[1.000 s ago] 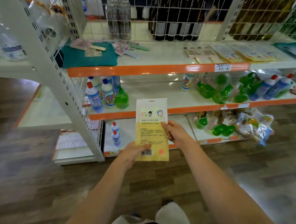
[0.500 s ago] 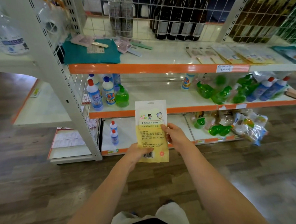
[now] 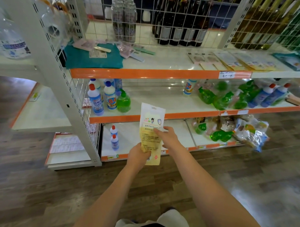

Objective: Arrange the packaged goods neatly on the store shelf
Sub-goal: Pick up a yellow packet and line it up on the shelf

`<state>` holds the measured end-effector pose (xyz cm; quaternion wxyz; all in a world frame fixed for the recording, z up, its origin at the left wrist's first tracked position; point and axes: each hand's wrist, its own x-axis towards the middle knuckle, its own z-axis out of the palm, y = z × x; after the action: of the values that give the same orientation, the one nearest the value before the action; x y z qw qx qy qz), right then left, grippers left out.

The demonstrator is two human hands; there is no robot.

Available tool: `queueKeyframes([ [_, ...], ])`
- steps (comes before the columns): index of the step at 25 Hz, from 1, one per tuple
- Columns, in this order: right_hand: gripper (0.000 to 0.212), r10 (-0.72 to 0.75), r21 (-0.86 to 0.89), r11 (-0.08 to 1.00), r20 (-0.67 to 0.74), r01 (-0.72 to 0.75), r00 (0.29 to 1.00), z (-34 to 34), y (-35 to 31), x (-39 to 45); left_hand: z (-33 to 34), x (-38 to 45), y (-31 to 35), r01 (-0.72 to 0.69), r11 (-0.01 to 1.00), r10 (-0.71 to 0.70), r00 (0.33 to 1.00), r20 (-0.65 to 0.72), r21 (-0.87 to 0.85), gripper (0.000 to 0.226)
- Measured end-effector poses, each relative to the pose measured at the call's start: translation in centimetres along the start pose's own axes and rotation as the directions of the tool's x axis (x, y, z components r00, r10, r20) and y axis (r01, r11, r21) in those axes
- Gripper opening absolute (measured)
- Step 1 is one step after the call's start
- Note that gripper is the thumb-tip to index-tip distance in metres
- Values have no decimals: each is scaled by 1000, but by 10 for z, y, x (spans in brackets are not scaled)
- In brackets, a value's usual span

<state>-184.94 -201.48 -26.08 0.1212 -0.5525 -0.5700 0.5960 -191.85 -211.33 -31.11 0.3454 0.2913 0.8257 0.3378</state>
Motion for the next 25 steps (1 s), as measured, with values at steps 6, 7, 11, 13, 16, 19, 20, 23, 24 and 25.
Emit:
queueKeyframes([
  [6,89,21,197,980,83,-37,996,32,-7,-4,2,-6,0,-101,923,148,984,-101,372,26],
  [7,88,1,186,982,77,-15,997,34,-6,-3,3,-7,-1,-130,908,185,977,-104,398,27],
  [11,51,-28,81,996,-54,32,998,40,1,3,2,-11,-6,-185,876,254,962,-98,445,31],
  [13,40,-13,71,997,-101,20,995,36,4,7,2,-12,-10,-232,837,305,950,-71,496,37],
  [16,40,-1,104,994,-118,13,993,16,5,14,2,-14,-9,-316,806,356,934,16,500,50],
  [19,44,32,236,972,-135,1,990,-16,8,22,2,-12,0,-377,827,374,923,92,418,53],
  [20,44,43,286,958,-141,-1,989,-29,9,25,2,-8,3,-388,835,376,920,110,390,51],
  [23,44,68,407,913,-180,11,981,-68,12,31,6,13,19,-413,837,400,909,113,360,47],
  [24,43,76,452,892,-189,18,979,-81,13,31,8,20,25,-424,827,419,903,98,370,47],
  [25,42,86,498,867,-198,25,977,-92,14,31,11,27,32,-436,816,436,895,92,379,46],
])
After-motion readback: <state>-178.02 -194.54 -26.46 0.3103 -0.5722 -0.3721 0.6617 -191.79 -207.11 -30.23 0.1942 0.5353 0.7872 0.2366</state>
